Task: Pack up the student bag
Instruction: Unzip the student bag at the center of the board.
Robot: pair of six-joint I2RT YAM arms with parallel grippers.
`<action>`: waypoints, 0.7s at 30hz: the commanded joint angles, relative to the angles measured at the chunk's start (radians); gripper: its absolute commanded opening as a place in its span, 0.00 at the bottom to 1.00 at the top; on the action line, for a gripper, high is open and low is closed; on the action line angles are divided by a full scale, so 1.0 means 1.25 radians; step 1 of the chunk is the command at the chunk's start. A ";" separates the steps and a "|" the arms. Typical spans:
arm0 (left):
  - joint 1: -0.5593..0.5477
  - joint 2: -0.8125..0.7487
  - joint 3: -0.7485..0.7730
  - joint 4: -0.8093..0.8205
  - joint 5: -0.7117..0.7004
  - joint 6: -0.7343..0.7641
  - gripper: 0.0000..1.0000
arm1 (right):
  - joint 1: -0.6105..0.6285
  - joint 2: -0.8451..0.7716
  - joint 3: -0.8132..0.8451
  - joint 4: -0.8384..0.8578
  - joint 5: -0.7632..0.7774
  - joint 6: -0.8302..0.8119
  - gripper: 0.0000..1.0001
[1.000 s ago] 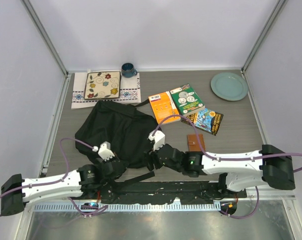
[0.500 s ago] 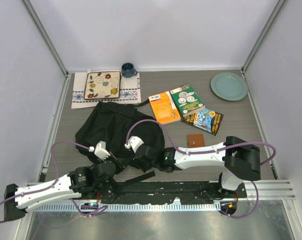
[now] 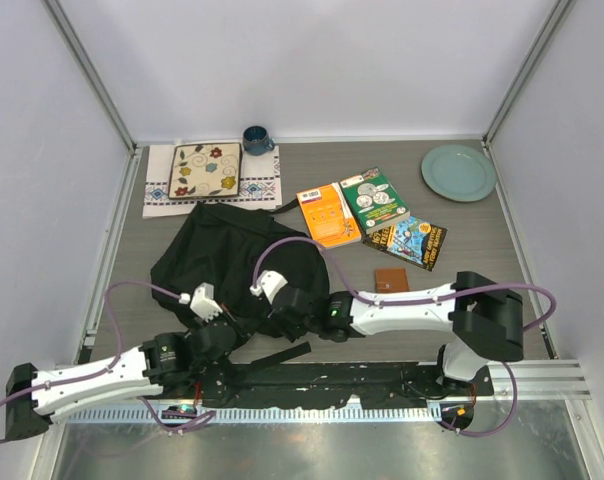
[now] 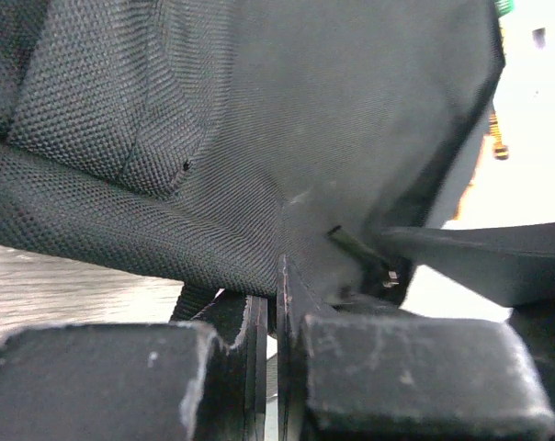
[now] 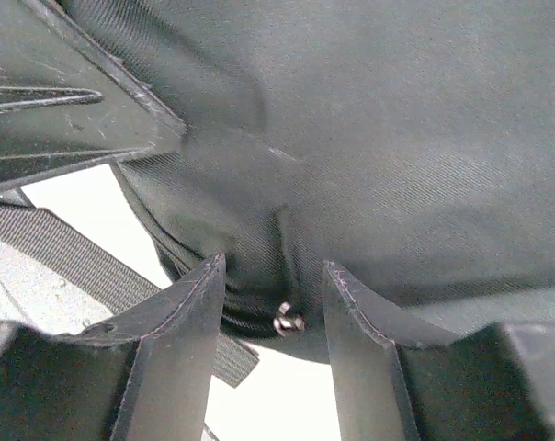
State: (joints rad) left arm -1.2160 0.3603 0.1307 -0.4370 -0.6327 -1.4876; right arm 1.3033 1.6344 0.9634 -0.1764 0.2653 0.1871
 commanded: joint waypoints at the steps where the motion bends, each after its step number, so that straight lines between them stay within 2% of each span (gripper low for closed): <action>1: 0.000 0.083 0.013 -0.082 -0.015 0.001 0.00 | -0.034 -0.112 -0.043 0.072 -0.034 0.020 0.51; 5: 0.000 0.150 0.030 -0.051 -0.008 0.012 0.00 | -0.062 -0.138 -0.060 0.087 -0.053 0.023 0.51; 10: 0.000 0.194 0.037 -0.013 0.002 0.023 0.00 | -0.065 -0.099 -0.044 0.070 -0.091 0.014 0.50; 21: 0.000 0.145 0.028 -0.041 -0.007 0.017 0.00 | -0.063 -0.033 -0.014 0.050 -0.171 0.004 0.48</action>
State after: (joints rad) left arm -1.2163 0.5655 0.1600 -0.4458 -0.6231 -1.4837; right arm 1.2182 1.5764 0.8936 -0.1143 0.0990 0.2047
